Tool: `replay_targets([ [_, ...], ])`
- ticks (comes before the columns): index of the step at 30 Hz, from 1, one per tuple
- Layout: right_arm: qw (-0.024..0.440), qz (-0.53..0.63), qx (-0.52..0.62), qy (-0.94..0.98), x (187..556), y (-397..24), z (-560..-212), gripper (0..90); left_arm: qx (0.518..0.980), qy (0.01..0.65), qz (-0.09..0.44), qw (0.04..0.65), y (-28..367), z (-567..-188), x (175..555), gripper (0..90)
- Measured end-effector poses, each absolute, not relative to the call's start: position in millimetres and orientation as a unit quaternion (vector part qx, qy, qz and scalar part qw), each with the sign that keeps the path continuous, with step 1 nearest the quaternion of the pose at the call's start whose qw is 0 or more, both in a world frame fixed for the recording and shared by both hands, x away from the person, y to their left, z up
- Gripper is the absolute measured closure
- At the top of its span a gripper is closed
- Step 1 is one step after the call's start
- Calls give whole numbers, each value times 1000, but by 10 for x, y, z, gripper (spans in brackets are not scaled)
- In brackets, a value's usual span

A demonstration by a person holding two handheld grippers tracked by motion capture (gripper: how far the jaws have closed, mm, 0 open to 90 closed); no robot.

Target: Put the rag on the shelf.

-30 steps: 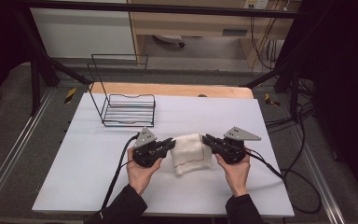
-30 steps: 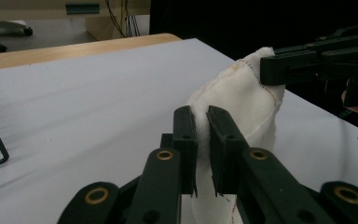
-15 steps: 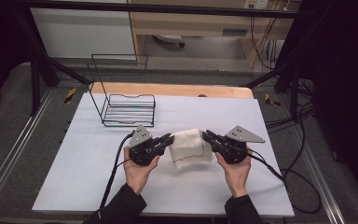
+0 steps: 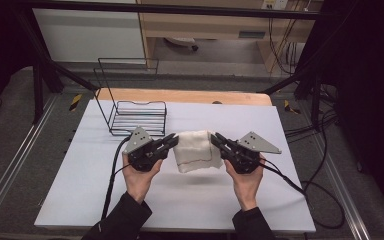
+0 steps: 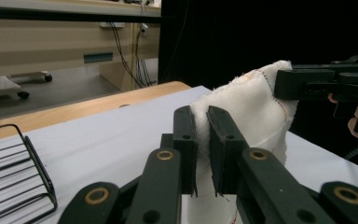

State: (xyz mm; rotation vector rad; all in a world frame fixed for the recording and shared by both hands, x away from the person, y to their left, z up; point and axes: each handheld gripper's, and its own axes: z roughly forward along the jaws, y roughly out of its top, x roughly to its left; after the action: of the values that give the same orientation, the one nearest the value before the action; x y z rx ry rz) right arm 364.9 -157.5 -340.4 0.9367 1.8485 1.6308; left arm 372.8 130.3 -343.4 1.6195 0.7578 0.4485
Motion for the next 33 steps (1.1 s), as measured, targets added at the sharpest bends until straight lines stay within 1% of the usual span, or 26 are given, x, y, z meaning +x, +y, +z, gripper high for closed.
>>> replay_targets([
  [16, 265, 627, 327, 655, 3679, -1269, -3239, 828, 679, 330, 224, 617, 1582, -3213, 3743, 820],
  [33, 269, 648, 310, 641, 3728, -1003, -3037, 829, 663, 333, 246, 623, 1853, -2982, 3761, 821],
])
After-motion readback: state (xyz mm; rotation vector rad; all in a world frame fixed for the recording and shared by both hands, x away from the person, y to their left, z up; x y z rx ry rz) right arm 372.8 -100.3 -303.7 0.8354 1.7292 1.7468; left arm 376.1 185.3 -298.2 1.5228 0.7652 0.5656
